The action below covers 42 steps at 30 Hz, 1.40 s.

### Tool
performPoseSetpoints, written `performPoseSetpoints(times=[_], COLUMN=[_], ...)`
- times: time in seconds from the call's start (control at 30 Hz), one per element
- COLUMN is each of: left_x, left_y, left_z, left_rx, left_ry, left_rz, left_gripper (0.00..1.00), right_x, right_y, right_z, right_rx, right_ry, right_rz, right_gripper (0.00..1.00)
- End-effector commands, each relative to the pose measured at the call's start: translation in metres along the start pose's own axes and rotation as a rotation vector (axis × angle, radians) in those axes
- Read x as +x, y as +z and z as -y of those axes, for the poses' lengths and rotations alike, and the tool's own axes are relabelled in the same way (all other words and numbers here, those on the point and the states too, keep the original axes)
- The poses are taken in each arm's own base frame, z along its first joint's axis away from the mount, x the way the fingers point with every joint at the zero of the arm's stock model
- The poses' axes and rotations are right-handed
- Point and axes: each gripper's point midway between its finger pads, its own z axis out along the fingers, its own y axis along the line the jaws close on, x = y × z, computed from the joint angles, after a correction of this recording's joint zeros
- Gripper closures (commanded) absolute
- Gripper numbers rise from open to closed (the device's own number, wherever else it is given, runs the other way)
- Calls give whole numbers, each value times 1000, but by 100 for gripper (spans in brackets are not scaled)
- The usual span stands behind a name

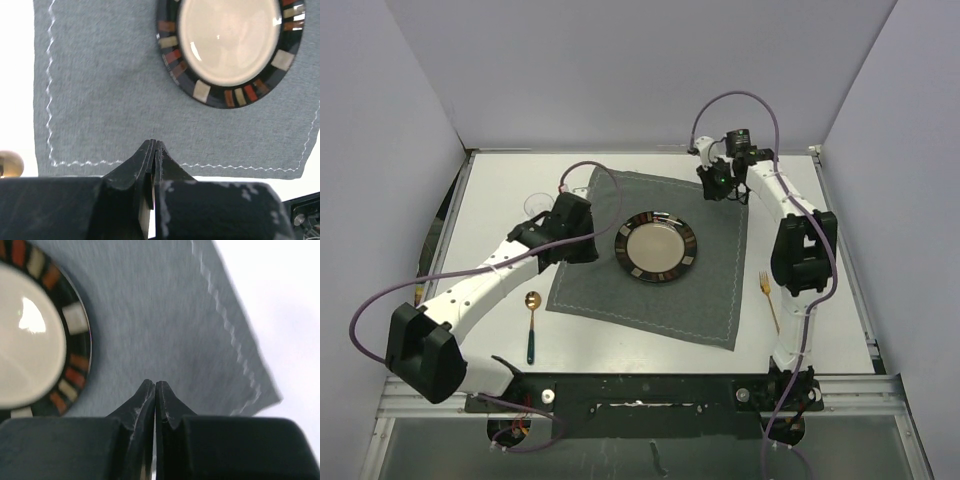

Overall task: Set the dinner table for one person
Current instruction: Place the plate on the napkin, then adjust the napkin at the center of the board.

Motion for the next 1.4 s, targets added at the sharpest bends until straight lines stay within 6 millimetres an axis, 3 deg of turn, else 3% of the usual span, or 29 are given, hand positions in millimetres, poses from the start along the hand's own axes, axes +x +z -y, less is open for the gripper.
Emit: performPoseSetpoints(times=[0.0, 0.2, 0.47, 0.6, 0.7, 0.87, 1.03, 1.37], left_x=[22, 50, 42, 38, 47, 50, 65, 104], left_y=[-20, -5, 33, 62, 80, 97, 98, 55], left_z=[-33, -49, -78, -85, -87, -87, -79, -63], left_rx=[-128, -121, -196, -202, -217, -212, -183, -118], left_ry=[-116, -201, -176, -171, -177, -203, -233, -306], left_rz=[-33, -76, -70, -101, -158, -183, -251, -351], left_gripper=[100, 100, 100, 100, 100, 100, 100, 100], right_x=[48, 53, 53, 59, 68, 77, 71, 70], right_y=[-28, -43, -53, -48, -38, -21, -8, 18], right_z=[-19, -22, -25, -26, -23, -21, -13, 9], right_rx=[-18, -32, -22, -28, -22, -34, -44, -11], right_ry=[95, 124, 112, 113, 121, 128, 105, 50], right_rz=[-125, -96, -80, -98, -119, -142, -134, -135], right_gripper=[100, 100, 100, 100, 100, 100, 100, 100])
